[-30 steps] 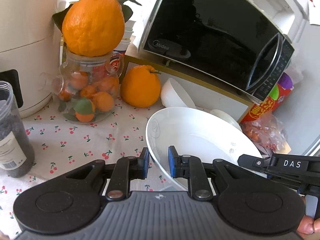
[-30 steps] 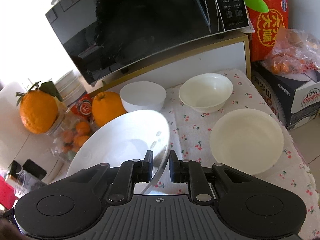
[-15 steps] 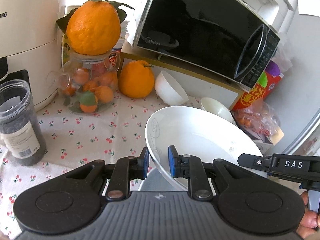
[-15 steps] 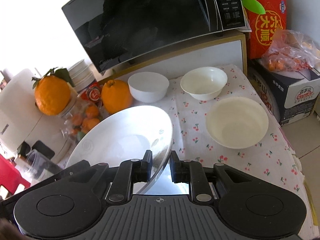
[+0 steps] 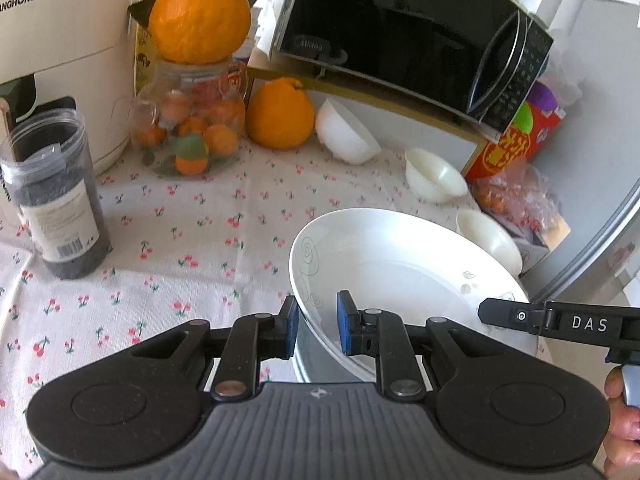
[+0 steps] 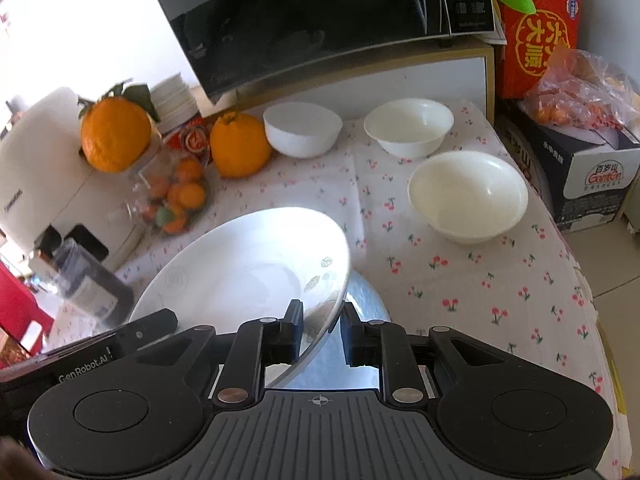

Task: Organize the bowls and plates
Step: 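Lower the plain white plate onto the stacked blue-patterned plates with both grippers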

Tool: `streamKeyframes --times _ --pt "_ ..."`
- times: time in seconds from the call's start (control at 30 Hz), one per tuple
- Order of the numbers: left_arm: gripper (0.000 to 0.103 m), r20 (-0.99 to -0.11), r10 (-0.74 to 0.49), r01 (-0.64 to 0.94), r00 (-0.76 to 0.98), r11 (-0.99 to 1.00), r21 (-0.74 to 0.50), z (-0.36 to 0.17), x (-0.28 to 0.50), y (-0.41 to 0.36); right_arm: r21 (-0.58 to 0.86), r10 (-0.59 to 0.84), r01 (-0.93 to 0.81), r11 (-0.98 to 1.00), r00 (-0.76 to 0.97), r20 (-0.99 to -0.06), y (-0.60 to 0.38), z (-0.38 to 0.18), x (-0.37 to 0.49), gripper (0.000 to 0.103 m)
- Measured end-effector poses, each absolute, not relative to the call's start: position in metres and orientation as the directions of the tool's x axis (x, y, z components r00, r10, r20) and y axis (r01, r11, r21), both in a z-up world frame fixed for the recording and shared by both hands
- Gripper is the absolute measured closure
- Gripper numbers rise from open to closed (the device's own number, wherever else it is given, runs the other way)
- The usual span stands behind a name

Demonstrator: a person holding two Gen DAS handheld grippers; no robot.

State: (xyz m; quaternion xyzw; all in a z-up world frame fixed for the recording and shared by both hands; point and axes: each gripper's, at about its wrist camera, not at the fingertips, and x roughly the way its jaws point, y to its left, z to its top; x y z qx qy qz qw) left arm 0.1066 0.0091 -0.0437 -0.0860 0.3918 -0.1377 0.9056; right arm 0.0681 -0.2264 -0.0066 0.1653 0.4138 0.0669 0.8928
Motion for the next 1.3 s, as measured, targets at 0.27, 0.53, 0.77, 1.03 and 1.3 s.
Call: streamKeyframes --times 0.27,0.53,0.77,1.03,1.3 --pt "0.085 -0.717 -0.29 0.195 0.633 0.957 -0.215 -0.051 0.097 0.003 0.308 0.228 0.019 0.951 0.628 -0.744 -0.223 -0.017 0.058 0.083" --pt "0.085 -0.739 -0.261 0.213 0.621 0.964 -0.161 -0.058 0.092 -0.005 0.276 0.208 0.022 0.961 0.601 -0.772 -0.222 -0.026 0.056 0.083" --pt "0.085 -0.745 -0.231 0.226 0.626 0.968 -0.11 -0.059 0.091 -0.012 0.226 0.178 0.005 0.974 0.595 -0.784 -0.219 -0.03 0.056 0.083" --pt "0.085 -0.756 -0.187 0.245 0.627 0.969 -0.037 -0.059 0.09 -0.021 0.103 0.111 -0.048 0.994 0.603 -0.79 -0.206 -0.029 0.054 0.082" --pt "0.085 -0.758 -0.149 0.277 0.635 0.96 0.044 -0.06 0.086 -0.029 0.016 0.073 -0.1 0.995 0.602 -0.795 -0.198 -0.031 0.052 0.082"
